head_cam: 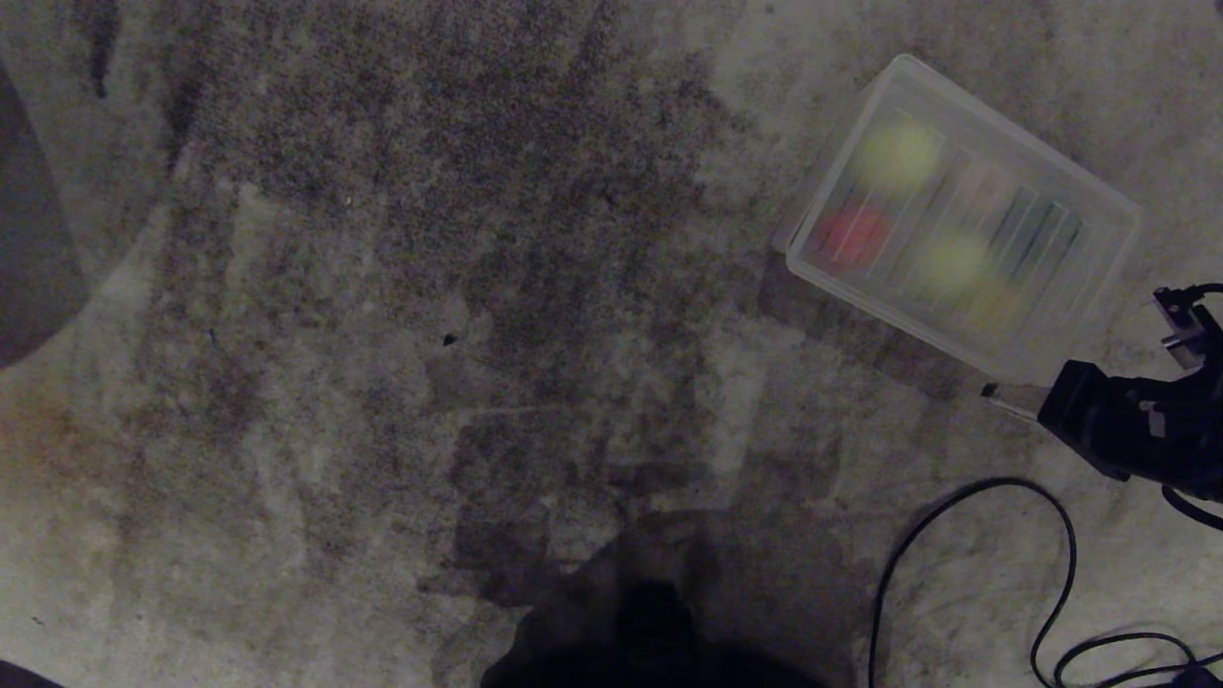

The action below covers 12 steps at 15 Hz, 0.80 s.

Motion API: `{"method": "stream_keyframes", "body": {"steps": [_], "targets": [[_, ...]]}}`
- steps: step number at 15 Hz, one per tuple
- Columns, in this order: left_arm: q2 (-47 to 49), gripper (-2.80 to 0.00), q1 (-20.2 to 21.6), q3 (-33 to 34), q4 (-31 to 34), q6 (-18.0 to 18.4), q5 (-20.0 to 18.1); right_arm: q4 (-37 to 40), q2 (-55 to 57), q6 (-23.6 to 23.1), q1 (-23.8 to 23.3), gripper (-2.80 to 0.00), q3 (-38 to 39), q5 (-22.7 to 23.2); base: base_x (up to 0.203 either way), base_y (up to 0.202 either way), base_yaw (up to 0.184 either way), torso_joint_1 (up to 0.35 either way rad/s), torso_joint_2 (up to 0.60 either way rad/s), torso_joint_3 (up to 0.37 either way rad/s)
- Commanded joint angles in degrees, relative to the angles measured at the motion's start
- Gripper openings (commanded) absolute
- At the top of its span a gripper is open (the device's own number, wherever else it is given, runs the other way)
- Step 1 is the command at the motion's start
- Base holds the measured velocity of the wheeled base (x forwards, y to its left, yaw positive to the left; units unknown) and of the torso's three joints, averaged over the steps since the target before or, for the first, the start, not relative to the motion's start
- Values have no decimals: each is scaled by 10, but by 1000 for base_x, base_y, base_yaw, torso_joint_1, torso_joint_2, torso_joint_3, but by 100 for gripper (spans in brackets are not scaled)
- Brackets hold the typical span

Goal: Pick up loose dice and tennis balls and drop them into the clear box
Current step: Close the lid

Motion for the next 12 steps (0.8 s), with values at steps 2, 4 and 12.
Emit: {"method": "stream_keyframes", "body": {"steps": [2, 4, 12], "targets": [[1, -280, 0, 1, 0, -1, 0, -3, 0, -6, 0, -280, -2, 0, 0, 0, 0, 0, 0, 0], [1, -280, 0, 1, 0, 0, 0, -2, -2, -15, 0, -280, 3, 1, 0, 0, 0, 0, 0, 0], [1, -280, 0, 1, 0, 0, 1, 0, -37, -22, 18, -280, 25, 2, 0, 0, 0, 0, 0, 0]]}}
